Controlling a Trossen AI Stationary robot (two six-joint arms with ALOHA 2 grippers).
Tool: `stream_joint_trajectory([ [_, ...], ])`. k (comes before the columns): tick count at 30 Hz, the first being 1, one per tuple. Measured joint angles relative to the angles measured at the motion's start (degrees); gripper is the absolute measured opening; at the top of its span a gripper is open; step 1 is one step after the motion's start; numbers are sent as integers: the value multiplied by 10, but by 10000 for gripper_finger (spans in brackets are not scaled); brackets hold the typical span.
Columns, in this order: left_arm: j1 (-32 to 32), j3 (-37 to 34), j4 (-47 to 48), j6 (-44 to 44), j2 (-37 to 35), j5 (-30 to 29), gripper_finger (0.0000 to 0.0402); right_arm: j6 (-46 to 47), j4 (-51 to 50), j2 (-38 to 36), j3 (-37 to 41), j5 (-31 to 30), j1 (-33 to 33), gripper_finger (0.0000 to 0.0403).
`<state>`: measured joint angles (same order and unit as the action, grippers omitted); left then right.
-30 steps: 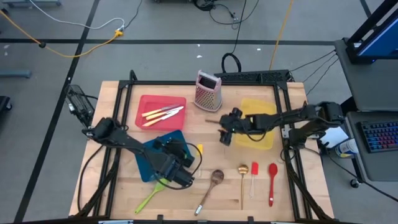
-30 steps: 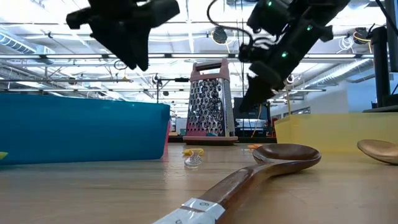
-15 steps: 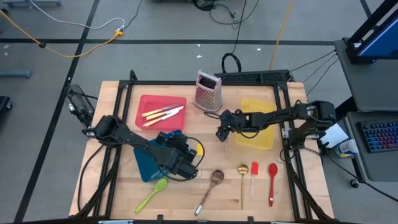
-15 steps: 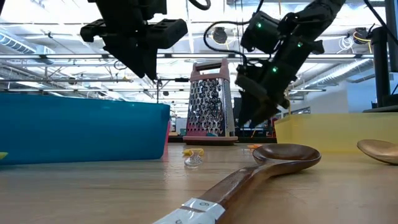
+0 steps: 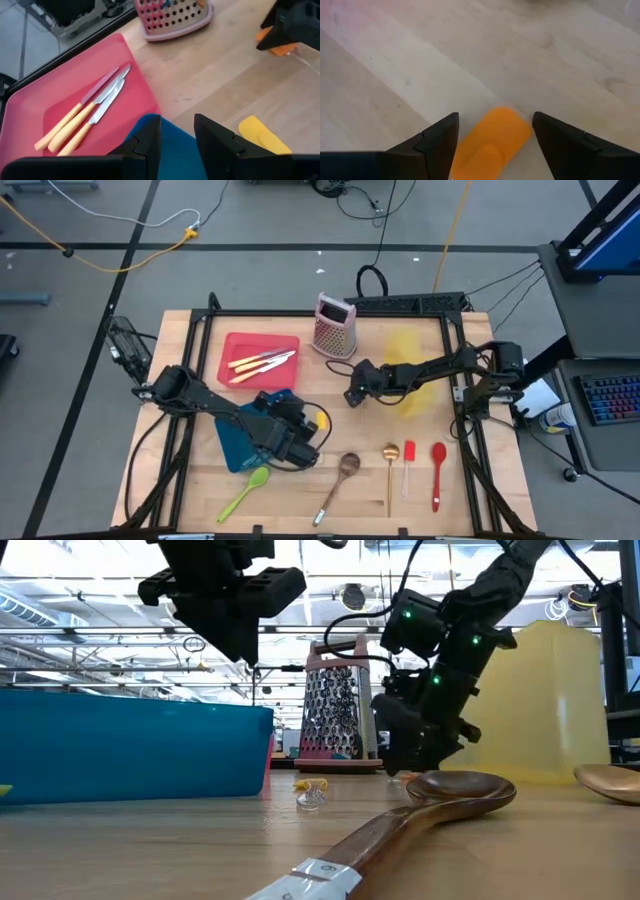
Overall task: Pick & Place Kitchen Items
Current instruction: Put the orange spatula into the blue bin
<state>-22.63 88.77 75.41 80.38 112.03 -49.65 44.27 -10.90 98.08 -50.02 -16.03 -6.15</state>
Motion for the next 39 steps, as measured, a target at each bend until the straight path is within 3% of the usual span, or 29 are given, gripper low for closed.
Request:
stream_joint_trajectory([
  [12,-2,-1,-26,-33,0,0,122,10,-119,-45,2,-2,6,253],
  [26,-5,-1,-27,-36,0,1,122,-107,-97,-79,1,57,30,254],
  [34,-5,-1,-32,-37,0,1,122,-83,-76,-78,1,53,88,254],
  [39,-6,-1,-40,-37,0,3,122,-53,-78,-57,1,10,104,254],
])
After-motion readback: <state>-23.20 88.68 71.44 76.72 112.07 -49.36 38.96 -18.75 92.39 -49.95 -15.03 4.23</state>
